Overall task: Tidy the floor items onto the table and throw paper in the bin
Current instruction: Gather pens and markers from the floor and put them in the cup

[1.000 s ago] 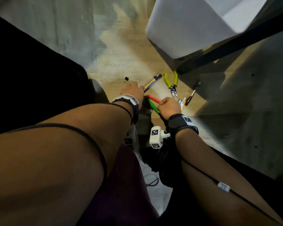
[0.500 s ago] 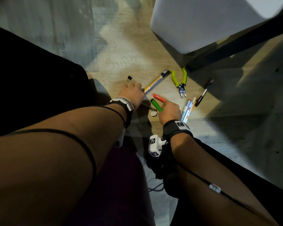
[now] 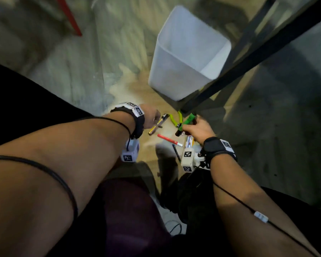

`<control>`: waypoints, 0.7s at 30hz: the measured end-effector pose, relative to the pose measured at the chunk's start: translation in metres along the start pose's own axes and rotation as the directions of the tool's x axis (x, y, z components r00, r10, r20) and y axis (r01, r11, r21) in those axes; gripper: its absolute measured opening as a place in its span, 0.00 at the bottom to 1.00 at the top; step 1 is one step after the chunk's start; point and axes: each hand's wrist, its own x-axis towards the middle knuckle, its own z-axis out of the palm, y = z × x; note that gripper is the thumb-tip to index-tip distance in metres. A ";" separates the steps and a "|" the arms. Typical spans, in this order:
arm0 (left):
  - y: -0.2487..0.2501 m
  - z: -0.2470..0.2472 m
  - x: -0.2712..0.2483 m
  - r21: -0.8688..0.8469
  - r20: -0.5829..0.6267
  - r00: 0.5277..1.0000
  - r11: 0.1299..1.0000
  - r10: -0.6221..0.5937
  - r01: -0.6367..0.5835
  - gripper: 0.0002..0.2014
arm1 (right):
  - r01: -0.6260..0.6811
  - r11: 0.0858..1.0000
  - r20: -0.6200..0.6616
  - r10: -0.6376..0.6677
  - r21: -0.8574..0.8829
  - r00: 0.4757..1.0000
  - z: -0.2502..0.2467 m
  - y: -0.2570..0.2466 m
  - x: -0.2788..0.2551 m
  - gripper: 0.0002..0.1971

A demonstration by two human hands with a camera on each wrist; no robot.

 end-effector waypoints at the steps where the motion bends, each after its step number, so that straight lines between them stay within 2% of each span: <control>1: 0.005 -0.022 -0.015 -0.031 -0.038 0.999 1.000 0.003 -0.004 0.10 | 0.035 0.999 0.009 -0.035 0.002 0.999 -0.011 -0.014 -0.011 0.12; 4: 0.023 -0.085 -0.064 -0.162 -0.101 0.994 0.985 0.044 -0.060 0.07 | 0.157 0.987 -0.008 -0.157 -0.012 0.988 -0.036 -0.060 -0.050 0.10; 6: 0.037 -0.125 -0.100 -0.221 -0.118 0.988 0.967 0.099 -0.123 0.03 | 0.247 0.969 -0.013 -0.247 -0.020 0.969 -0.052 -0.093 -0.081 0.13; 9: 0.057 -0.175 -0.157 -0.171 -0.200 0.959 0.957 0.201 -0.236 0.05 | 0.417 0.909 -0.015 -0.417 -0.032 0.909 -0.076 -0.144 -0.147 0.20; 11: 0.070 -0.204 -0.199 -0.182 -0.204 0.946 0.939 0.253 -0.291 0.05 | 0.499 0.862 -0.016 -0.502 -0.088 0.865 -0.094 -0.171 -0.192 0.14; 13: 0.086 -0.230 -0.247 -0.089 -0.227 0.919 0.932 0.324 -0.351 0.06 | 0.588 0.794 -0.001 -0.595 -0.156 0.804 -0.114 -0.193 -0.233 0.08; 15: 0.103 -0.257 -0.295 0.064 -0.250 0.875 0.909 0.415 -0.413 0.04 | 0.663 0.719 -0.001 -0.678 -0.208 0.735 -0.140 -0.214 -0.272 0.06; 18: 0.128 -0.298 -0.362 0.115 -0.285 0.834 0.881 0.472 -0.459 0.05 | 0.730 0.642 -0.052 -0.758 -0.232 0.650 -0.180 -0.241 -0.329 0.06; 20: 0.145 -0.327 -0.396 0.119 -0.343 0.771 0.839 0.536 -0.531 0.07 | 0.772 0.585 -0.146 -0.811 -0.250 0.567 -0.207 -0.256 -0.354 0.10; 21: 0.155 -0.342 -0.407 0.116 -0.408 0.719 0.813 0.563 -0.571 0.08 | 0.780 0.564 -0.203 -0.826 -0.271 0.527 -0.219 -0.262 -0.362 0.12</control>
